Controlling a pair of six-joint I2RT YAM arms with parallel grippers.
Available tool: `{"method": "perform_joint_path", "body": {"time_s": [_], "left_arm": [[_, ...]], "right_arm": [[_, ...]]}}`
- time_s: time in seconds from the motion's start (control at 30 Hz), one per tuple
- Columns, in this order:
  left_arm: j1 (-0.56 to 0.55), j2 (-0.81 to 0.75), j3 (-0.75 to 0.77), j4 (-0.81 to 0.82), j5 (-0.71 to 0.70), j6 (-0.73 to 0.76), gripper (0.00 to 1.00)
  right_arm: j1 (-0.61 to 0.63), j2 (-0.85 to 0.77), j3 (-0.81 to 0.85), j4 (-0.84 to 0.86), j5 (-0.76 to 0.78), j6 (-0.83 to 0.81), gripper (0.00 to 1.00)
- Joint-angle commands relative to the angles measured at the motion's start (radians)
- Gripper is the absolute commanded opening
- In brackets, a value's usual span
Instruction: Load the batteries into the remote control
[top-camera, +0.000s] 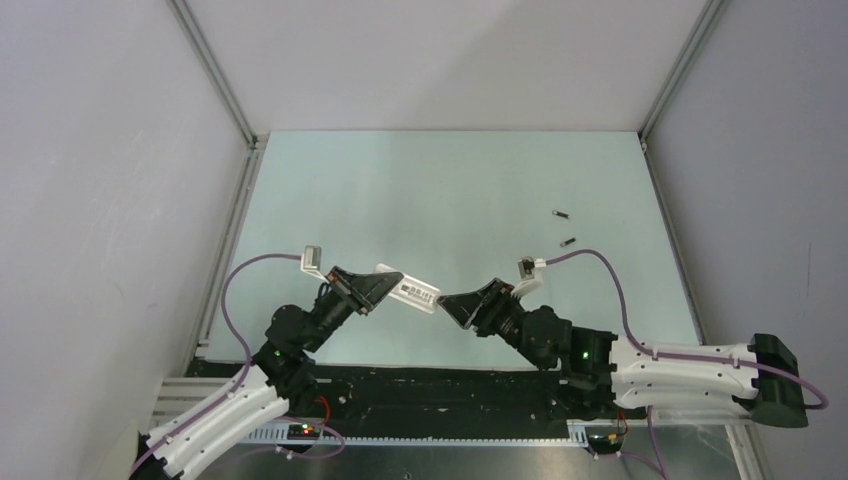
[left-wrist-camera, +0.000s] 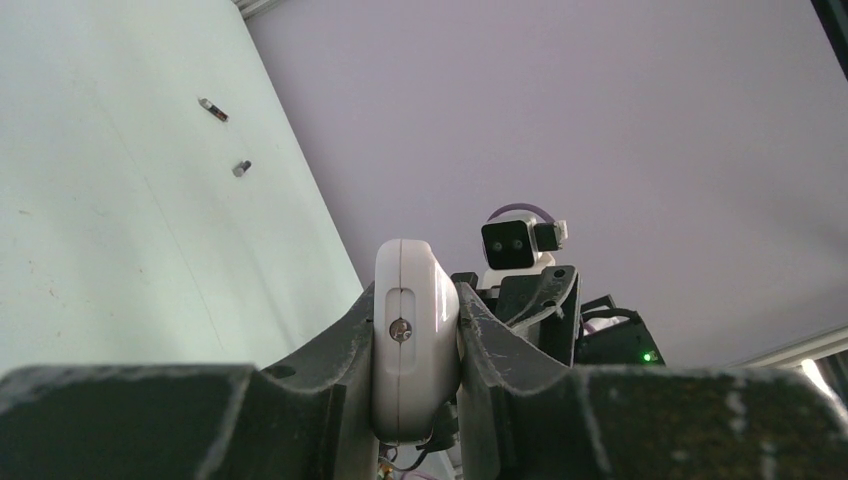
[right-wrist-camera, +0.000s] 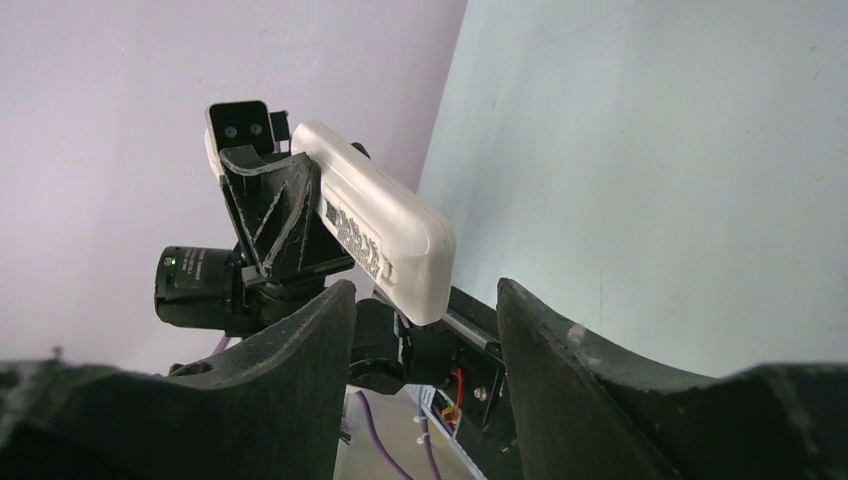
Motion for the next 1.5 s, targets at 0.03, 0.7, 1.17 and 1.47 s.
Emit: {"method": "perform_joint_path", "body": {"time_s": [0.03, 0.7, 1.17, 1.47], "left_arm": [[-0.004, -0.005, -0.002, 0.015, -0.027, 0.044, 0.0], [-0.003, -0.01, -0.003, -0.001, -0.027, 0.054, 0.0], [-0.004, -0.002, 0.012, -0.021, -0.028, 0.07, 0.0], [-0.004, -0.003, 0.013, -0.026, -0.027, 0.069, 0.0]], "right_arm": [[0.004, 0.015, 0.036, -0.001, 0.04, 0.057, 0.57], [-0.021, 0.102, 0.054, 0.041, -0.014, 0.101, 0.42], [-0.019, 0.12, 0.094, -0.046, -0.002, 0.101, 0.36], [-0.017, 0.141, 0.109, -0.083, 0.002, 0.108, 0.35]]}}
